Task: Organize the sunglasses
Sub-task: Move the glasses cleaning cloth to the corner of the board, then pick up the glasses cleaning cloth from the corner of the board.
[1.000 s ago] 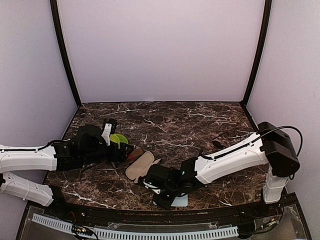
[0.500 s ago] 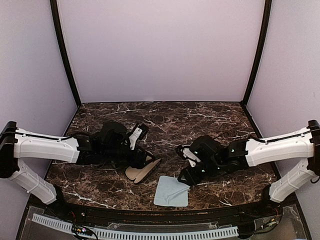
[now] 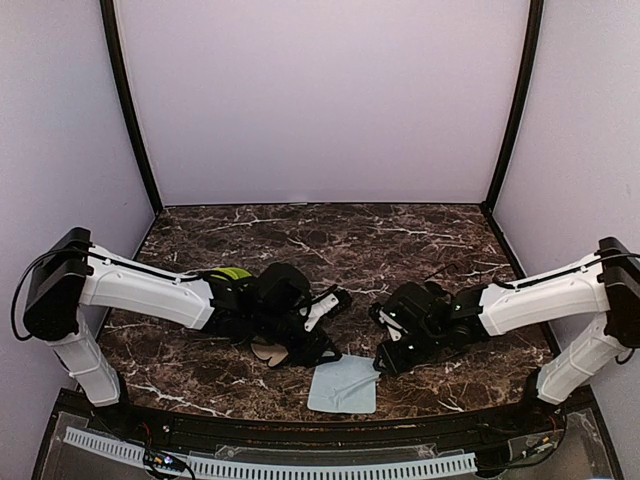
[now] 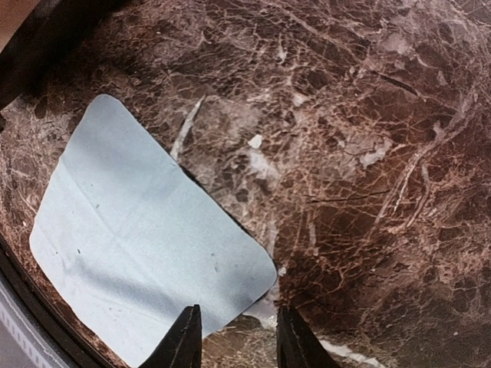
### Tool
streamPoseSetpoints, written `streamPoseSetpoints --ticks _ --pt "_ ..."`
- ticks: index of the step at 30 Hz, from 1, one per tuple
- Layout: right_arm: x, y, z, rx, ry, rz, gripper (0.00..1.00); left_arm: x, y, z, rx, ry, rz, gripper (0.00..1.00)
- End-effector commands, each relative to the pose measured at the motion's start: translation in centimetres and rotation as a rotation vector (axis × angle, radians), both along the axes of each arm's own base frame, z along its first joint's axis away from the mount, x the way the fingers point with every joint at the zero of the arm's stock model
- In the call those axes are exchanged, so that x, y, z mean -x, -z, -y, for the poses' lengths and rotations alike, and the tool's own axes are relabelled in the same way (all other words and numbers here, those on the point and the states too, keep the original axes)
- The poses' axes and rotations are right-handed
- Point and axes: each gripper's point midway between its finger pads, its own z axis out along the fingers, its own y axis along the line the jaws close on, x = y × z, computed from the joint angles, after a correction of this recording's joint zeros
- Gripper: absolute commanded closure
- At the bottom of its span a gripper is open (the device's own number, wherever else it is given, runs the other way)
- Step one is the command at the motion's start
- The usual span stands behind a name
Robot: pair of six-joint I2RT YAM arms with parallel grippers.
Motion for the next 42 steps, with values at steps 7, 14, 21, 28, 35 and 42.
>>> streamPoseSetpoints --ticks 7,14,21,28,35,42 --pt "-1.0 1.4 -0.5 0.009 0.019 -0.006 0.69 -0.3 1.3 -0.1 -0.07 0.002 -0.001 0.56" --pt "-1.0 2.0 -0.3 0.034 0.014 -0.007 0.76 -0.7 2.0 -0.6 -0.093 -0.037 -0.001 0.54" --pt "-0.6 2.6 -0.1 0.099 -0.01 0.018 0.86 -0.9 2.7 -1.2 -0.12 -0.07 -0.007 0.51" --pt "-0.3 3.6 0.2 0.156 -0.021 0.028 0.93 -0.9 3.5 -1.6 -0.143 -0.084 -0.014 0.51" --pt "-1.2 2.7 0.6 0.145 -0.003 0.065 1.0 -0.8 3.9 -1.6 -0.153 -0.071 -0.016 0.53" --pt "-2.4 -0.6 0.4 0.024 0.003 0.12 1.0 -1.2 4.1 -1.1 -0.167 -0.052 0.0 0.6"
